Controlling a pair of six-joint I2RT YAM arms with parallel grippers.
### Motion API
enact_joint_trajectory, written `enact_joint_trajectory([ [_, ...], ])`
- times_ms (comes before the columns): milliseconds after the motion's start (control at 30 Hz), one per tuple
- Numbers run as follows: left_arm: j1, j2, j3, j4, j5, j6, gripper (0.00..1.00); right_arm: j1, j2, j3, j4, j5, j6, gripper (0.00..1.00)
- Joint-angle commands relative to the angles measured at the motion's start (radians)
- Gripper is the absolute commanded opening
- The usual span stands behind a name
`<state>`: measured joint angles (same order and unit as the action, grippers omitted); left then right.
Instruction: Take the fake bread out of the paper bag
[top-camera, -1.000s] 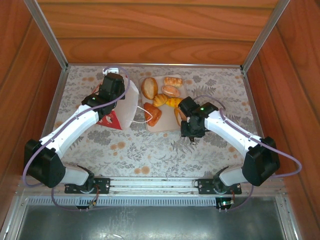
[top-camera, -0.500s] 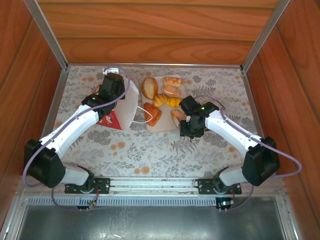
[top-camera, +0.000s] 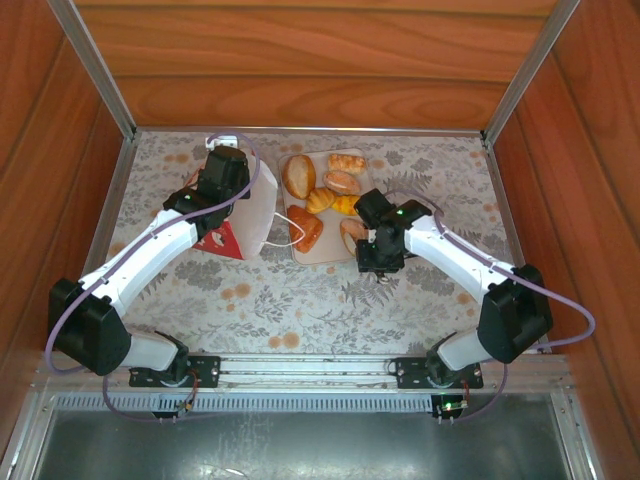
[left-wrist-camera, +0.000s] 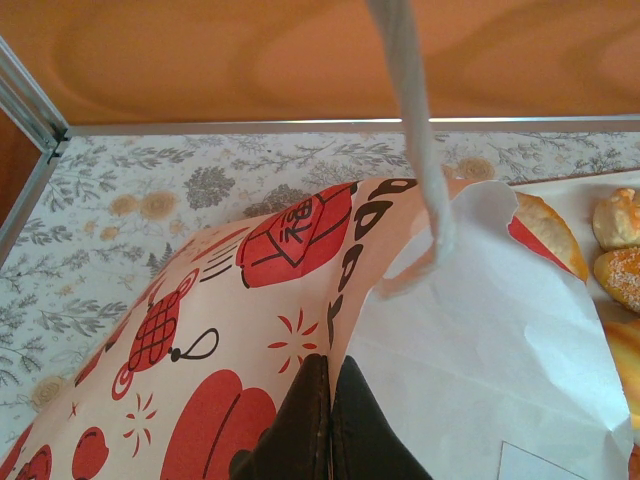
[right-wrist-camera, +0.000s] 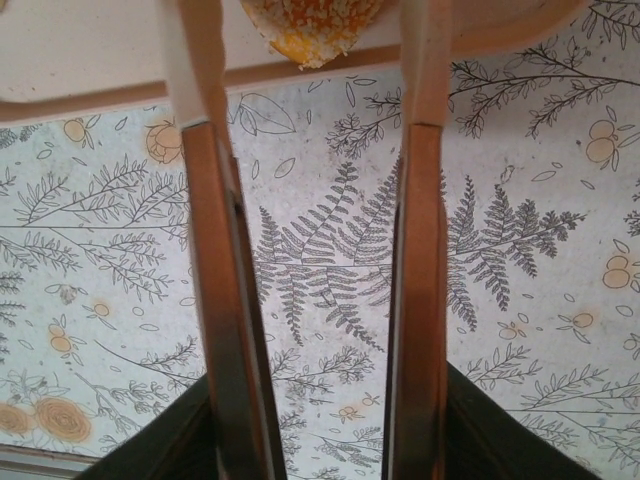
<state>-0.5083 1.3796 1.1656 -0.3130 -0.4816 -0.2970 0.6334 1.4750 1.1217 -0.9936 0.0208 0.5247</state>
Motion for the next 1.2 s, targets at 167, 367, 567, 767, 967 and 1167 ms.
enact_joint_trajectory([
  [167,0.010,0.000,0.011,0.015,-0.003,-0.011,0.00,-0.006,-0.005,0.066,-0.110,0.105,0.003,0.38],
  [367,0.010,0.006,0.014,0.016,-0.002,-0.011,0.00,-0.005,-0.009,0.082,-0.168,0.218,0.027,0.36],
  [567,0.010,0.009,0.018,0.016,0.000,-0.010,0.00,-0.004,0.000,0.069,-0.160,0.273,0.037,0.36],
  [767,0.011,0.003,0.013,0.017,0.002,-0.010,0.00,-0.004,0.018,0.055,-0.134,0.253,0.035,0.38],
  [967,0.010,-0.002,0.009,0.017,-0.002,-0.009,0.00,-0.004,0.014,0.039,-0.113,0.199,0.028,0.46],
  [1167,0.010,-0.001,0.009,0.016,-0.001,-0.010,0.00,-0.004,0.013,0.026,-0.096,0.177,0.026,0.51],
])
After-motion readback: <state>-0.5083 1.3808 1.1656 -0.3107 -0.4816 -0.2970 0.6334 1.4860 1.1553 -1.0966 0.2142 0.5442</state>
